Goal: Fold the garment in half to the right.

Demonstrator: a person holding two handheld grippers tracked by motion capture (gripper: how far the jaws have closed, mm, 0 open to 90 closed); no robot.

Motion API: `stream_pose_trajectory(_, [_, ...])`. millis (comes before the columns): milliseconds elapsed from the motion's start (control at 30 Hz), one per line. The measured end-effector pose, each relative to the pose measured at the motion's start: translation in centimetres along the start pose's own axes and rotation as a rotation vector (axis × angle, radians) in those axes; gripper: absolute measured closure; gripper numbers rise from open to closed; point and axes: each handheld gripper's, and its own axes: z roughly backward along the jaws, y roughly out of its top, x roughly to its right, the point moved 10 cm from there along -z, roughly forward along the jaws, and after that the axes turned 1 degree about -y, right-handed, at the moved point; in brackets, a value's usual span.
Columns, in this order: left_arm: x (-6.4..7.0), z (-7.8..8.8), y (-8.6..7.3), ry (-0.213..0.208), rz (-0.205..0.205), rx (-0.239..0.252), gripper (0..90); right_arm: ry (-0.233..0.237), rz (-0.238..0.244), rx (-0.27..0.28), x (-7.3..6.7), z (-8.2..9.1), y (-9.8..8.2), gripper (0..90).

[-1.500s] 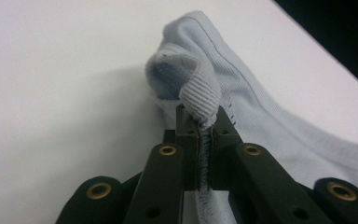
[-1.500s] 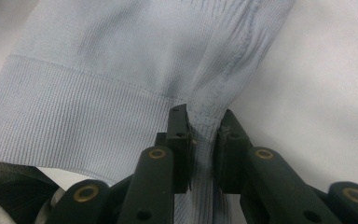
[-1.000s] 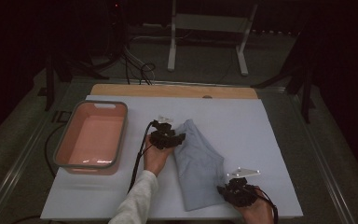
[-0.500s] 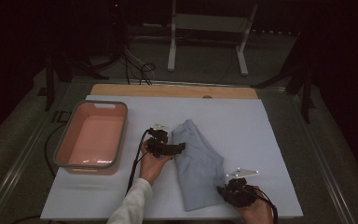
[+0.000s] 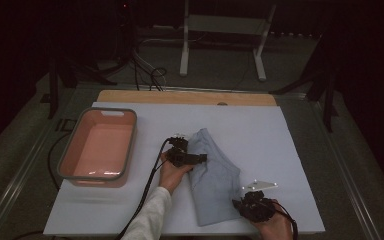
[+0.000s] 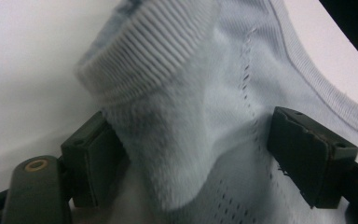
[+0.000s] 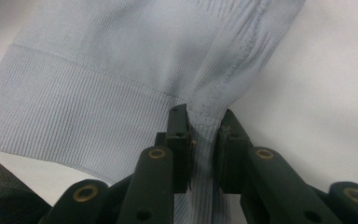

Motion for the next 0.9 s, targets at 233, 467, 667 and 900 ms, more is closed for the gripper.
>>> stream_pose_trajectory(233, [1.6,-1.0,-0.1,-0.057,-0.018,-0.043,50.2,0.004,-0.004,-0.001,-0.1,0.0,0.1,78.7])
stream_pose_trajectory(467, [1.8,0.1,0.6,-0.071,-0.035,-0.015,84.7,0.012,-0.010,0.002,0.0,0.0,0.1,78.7])
stream_pose_trajectory(667, [1.7,1.2,1.2,-0.090,-0.021,0.003,86.7,0.024,-0.037,0.007,-0.1,0.0,0.3,78.6])
stream_pose_trajectory(900, [1.4,2.4,2.0,-0.100,-0.006,0.021,87.2,0.028,-0.043,0.031,-0.5,0.2,0.9,78.8])
